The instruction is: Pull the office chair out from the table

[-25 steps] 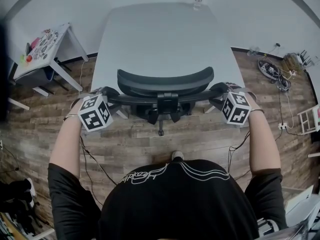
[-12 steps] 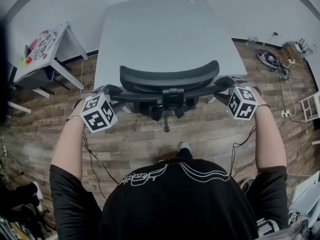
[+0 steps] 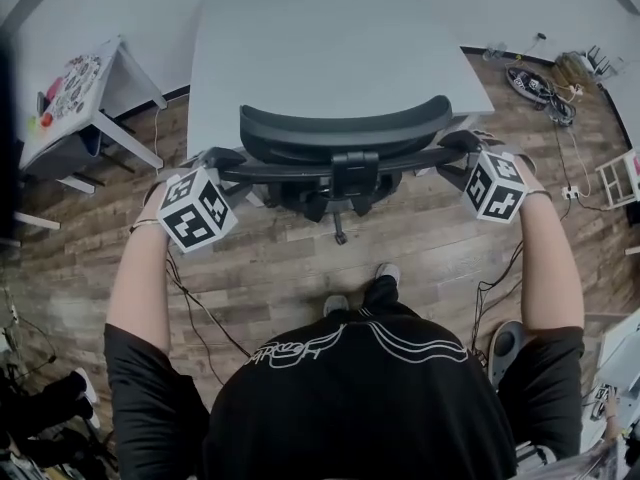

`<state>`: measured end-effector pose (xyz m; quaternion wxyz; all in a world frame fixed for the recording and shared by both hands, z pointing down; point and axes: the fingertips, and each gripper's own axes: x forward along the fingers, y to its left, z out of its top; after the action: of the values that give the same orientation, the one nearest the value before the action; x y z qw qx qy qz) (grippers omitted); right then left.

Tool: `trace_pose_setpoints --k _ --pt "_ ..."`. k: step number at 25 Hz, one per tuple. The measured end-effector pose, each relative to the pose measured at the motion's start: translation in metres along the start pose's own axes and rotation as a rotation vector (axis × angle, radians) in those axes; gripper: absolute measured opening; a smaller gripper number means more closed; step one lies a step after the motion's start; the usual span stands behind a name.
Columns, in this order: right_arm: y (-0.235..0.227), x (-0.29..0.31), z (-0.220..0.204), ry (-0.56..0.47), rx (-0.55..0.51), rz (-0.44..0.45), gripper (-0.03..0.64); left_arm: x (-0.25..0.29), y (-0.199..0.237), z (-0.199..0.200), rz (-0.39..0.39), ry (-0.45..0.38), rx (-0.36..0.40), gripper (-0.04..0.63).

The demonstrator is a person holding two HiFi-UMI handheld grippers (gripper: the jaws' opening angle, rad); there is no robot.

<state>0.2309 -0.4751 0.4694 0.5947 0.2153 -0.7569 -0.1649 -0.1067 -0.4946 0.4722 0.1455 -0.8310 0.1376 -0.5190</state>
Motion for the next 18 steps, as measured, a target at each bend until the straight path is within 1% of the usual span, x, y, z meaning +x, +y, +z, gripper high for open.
trace_pose_setpoints --k 6,10,13,15,18 --pt "0.004 -0.009 0.003 -0.001 0.006 0.020 0.182 -0.006 0.000 0.001 -0.025 -0.001 -0.004 0.150" --pt "0.005 -0.022 0.005 -0.004 0.008 0.033 0.182 -0.013 -0.001 0.006 -0.046 0.018 -0.026 0.151" --pt "0.005 -0.030 0.009 -0.016 0.003 0.035 0.181 -0.020 -0.001 0.008 -0.048 0.036 -0.050 0.156" --pt "0.016 -0.038 0.005 -0.027 -0.003 0.026 0.181 -0.023 -0.014 0.011 -0.041 0.052 -0.058 0.159" --pt "0.054 -0.050 -0.012 -0.033 -0.012 0.001 0.181 -0.022 -0.054 0.022 -0.024 0.056 -0.060 0.160"
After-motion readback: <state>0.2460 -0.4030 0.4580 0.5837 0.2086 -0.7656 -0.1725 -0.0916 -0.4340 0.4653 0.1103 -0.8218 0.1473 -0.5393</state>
